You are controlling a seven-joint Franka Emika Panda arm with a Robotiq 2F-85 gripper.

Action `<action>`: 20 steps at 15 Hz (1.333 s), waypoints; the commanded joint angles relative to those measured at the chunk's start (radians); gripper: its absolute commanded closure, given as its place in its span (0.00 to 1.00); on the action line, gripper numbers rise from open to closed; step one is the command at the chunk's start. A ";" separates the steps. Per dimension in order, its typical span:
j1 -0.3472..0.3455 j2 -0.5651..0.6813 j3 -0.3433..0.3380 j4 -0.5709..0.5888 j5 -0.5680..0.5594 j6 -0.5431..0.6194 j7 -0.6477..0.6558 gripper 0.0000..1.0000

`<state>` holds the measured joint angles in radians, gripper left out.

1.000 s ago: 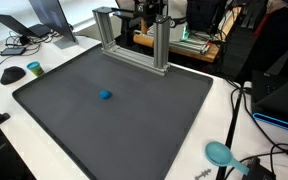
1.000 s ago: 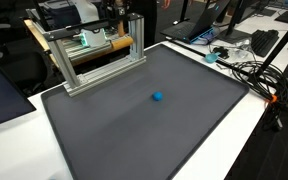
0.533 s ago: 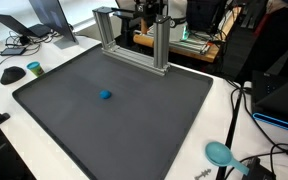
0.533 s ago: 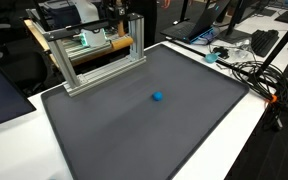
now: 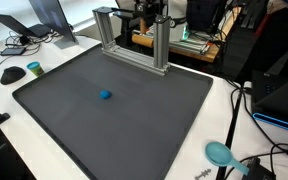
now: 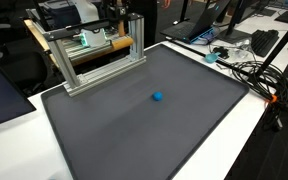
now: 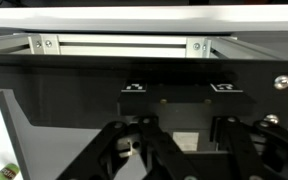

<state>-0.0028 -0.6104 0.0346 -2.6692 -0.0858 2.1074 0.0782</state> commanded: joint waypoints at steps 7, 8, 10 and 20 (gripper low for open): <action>-0.002 0.034 0.014 0.025 0.025 0.228 0.035 0.78; -0.006 0.051 0.021 0.043 0.021 0.252 0.042 0.78; -0.012 0.105 0.035 0.096 0.011 0.290 0.054 0.78; -0.087 0.513 0.048 0.481 -0.142 0.289 0.217 0.78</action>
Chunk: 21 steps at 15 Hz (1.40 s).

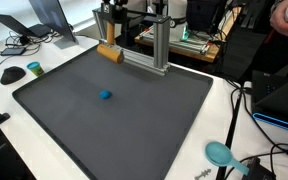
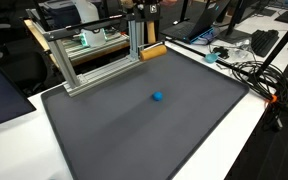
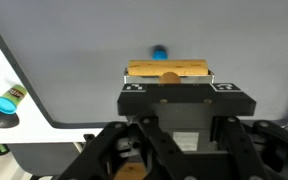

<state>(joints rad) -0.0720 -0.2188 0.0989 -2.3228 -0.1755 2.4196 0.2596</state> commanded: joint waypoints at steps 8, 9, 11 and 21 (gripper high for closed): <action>0.012 0.152 -0.053 0.141 -0.017 -0.024 0.006 0.53; 0.012 0.151 -0.053 0.142 -0.017 -0.026 0.006 0.78; 0.020 0.163 -0.059 0.141 0.026 -0.029 -0.035 0.78; 0.036 0.312 -0.079 0.170 0.059 0.086 -0.101 0.78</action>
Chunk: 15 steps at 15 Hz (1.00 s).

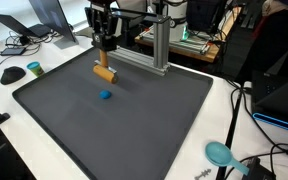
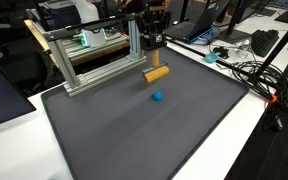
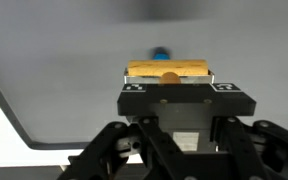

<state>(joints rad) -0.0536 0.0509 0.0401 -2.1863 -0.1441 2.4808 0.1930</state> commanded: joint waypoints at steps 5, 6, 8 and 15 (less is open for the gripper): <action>0.021 0.105 -0.025 0.061 0.032 0.058 -0.036 0.78; 0.022 0.115 -0.026 0.066 0.030 0.064 -0.036 0.78; 0.025 0.134 -0.029 0.079 0.024 0.075 -0.033 0.78; 0.021 0.187 -0.040 0.113 0.040 0.078 -0.041 0.78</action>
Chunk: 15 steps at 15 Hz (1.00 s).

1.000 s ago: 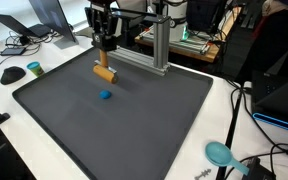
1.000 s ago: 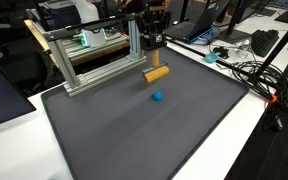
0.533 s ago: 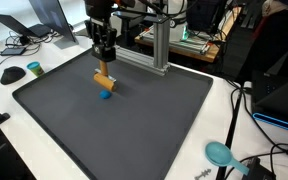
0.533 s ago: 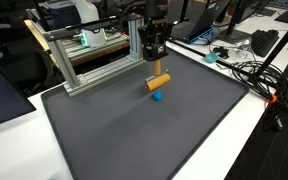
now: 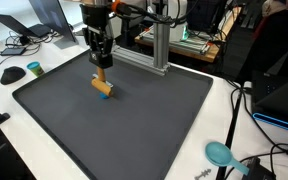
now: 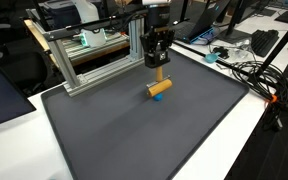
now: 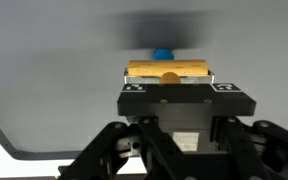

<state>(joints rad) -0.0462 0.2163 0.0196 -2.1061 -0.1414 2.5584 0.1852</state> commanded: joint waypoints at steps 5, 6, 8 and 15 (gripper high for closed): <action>0.015 0.048 -0.025 0.046 0.040 -0.011 -0.035 0.78; 0.015 0.051 -0.025 0.047 0.040 -0.012 -0.035 0.78; 0.016 0.057 -0.026 0.049 0.040 -0.016 -0.035 0.78; 0.018 0.070 -0.026 0.055 0.043 -0.052 -0.046 0.78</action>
<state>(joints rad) -0.0455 0.2587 0.0097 -2.0736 -0.1229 2.5356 0.1685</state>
